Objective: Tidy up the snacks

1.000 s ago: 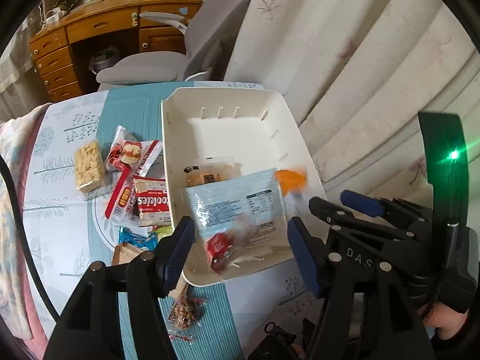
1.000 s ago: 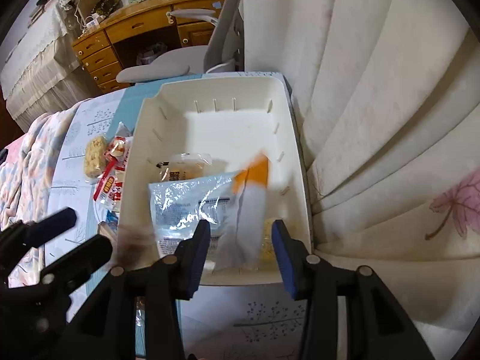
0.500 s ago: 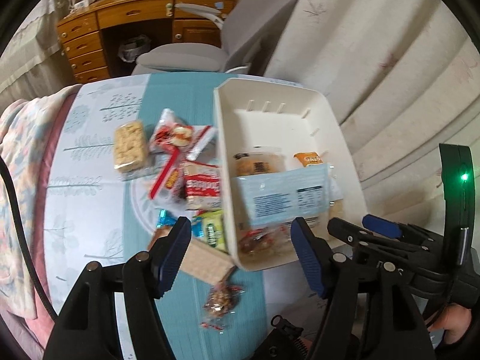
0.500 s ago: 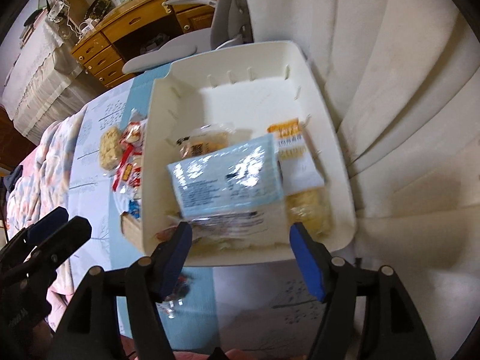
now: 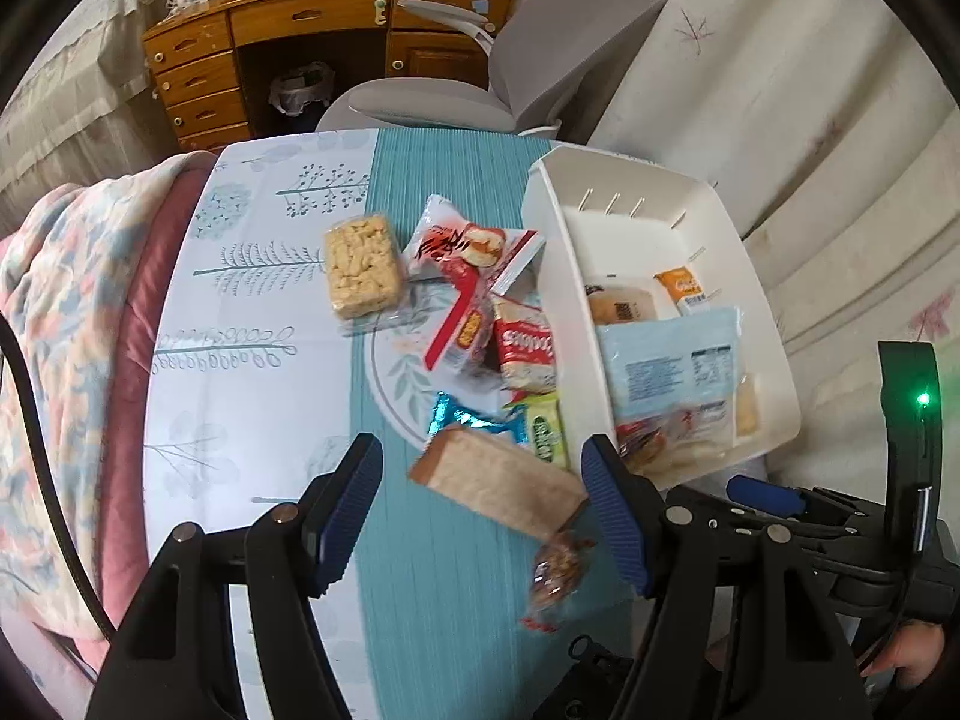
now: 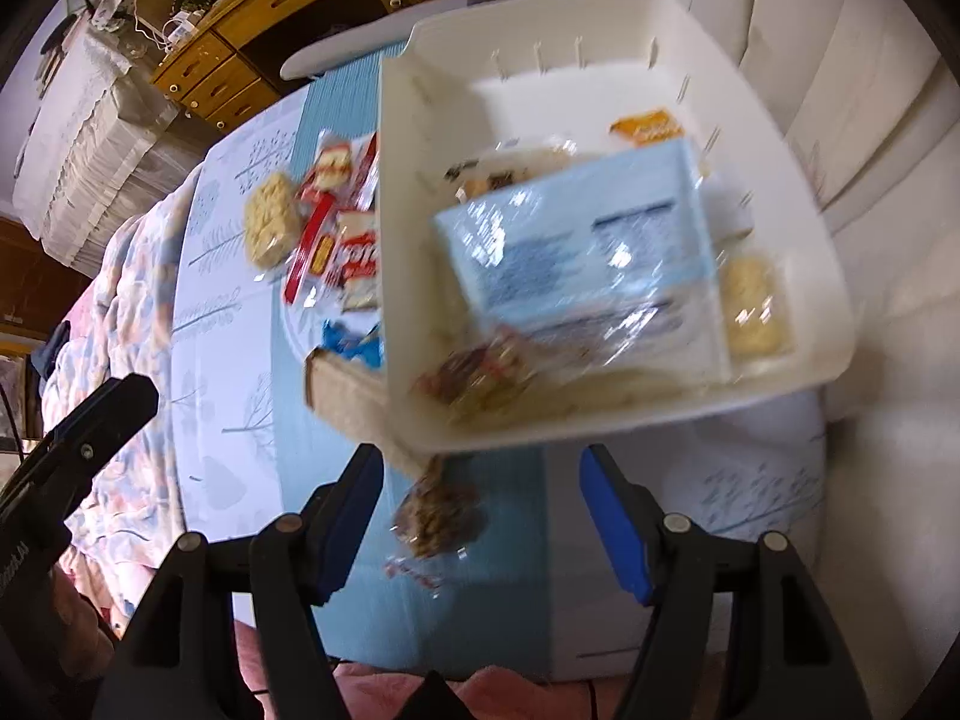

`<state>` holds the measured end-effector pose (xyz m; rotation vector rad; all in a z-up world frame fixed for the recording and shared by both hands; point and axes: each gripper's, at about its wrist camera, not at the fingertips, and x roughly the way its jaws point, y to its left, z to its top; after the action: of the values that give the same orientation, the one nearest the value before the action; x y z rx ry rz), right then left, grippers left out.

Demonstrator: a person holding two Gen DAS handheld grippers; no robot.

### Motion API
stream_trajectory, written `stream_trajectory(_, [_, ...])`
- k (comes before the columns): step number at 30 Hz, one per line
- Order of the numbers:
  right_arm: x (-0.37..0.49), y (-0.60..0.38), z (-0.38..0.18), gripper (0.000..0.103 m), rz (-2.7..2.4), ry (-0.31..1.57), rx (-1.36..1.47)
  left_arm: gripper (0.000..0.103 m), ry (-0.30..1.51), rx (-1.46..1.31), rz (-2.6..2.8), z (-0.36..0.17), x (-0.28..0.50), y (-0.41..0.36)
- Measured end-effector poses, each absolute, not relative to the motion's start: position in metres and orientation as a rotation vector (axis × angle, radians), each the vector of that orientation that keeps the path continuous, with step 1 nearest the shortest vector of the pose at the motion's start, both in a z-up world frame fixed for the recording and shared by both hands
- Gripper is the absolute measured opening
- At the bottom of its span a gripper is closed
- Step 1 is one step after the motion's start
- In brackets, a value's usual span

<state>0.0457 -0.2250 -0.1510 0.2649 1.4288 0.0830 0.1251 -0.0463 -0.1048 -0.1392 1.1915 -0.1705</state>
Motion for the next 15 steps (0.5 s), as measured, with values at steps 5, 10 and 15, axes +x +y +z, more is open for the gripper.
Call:
stream_trajectory(5, [0.032,-0.213,-0.162,0.069,0.066,1.417,0.332,0.068,1.229,-0.131,-0.238,-0.114,0.126,-0.030])
stream_trajectory(10, [0.014,-0.204,-0.175,0.069,0.029,1.397,0.389,0.068,1.262,-0.109,-0.333,-0.126,0.128,-0.021])
stream_trajectory(15, [-0.004,-0.197,-0.193,0.069,-0.042,1.400,0.454,0.068,1.364,-0.139,-0.401,-0.151,0.138,-0.013])
